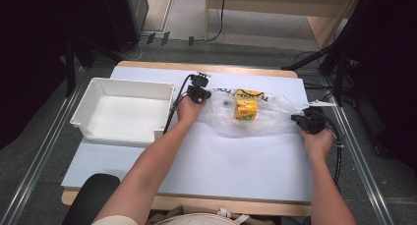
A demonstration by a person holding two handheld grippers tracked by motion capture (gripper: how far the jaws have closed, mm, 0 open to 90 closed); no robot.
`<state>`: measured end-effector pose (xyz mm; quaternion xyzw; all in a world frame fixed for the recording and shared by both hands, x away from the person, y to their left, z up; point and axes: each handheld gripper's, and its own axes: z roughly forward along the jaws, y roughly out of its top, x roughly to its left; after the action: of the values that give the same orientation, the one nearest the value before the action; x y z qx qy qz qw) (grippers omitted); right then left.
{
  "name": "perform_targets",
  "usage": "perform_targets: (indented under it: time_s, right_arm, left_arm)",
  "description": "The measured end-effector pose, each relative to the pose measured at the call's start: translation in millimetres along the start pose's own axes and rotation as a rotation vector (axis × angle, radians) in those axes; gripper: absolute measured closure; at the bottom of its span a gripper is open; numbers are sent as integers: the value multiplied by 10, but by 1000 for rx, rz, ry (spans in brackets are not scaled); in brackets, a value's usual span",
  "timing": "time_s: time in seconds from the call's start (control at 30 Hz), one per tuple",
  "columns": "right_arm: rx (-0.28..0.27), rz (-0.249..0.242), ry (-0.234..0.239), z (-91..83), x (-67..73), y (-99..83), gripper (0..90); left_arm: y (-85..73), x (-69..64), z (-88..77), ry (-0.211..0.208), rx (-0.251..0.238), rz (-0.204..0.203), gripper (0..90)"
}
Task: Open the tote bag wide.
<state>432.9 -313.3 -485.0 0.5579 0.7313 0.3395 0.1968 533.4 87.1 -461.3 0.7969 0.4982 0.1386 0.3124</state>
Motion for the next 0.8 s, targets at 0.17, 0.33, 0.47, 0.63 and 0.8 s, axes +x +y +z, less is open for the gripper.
perform_targets:
  time_s: [0.17,0.33,0.47,0.63,0.8]
  right_arm:
    - [2,19,7,-10,-18,-10,900]
    - [2,21,9,-21,-38,-19,900]
    - [0,27,11,-25,-57,-25,900]
    - [3,38,2,-39,-82,-33,900]
    - [2,32,-1,-40,-84,-35,900]
  left_arm:
    - [-14,24,-6,7,-8,3,900]
    - [-26,44,-8,6,-14,-1,900]
    - [-28,50,-8,7,-16,-9,900]
    - [-34,82,-18,23,-18,-20,900]
    - [-33,88,-17,26,-17,-43,900]
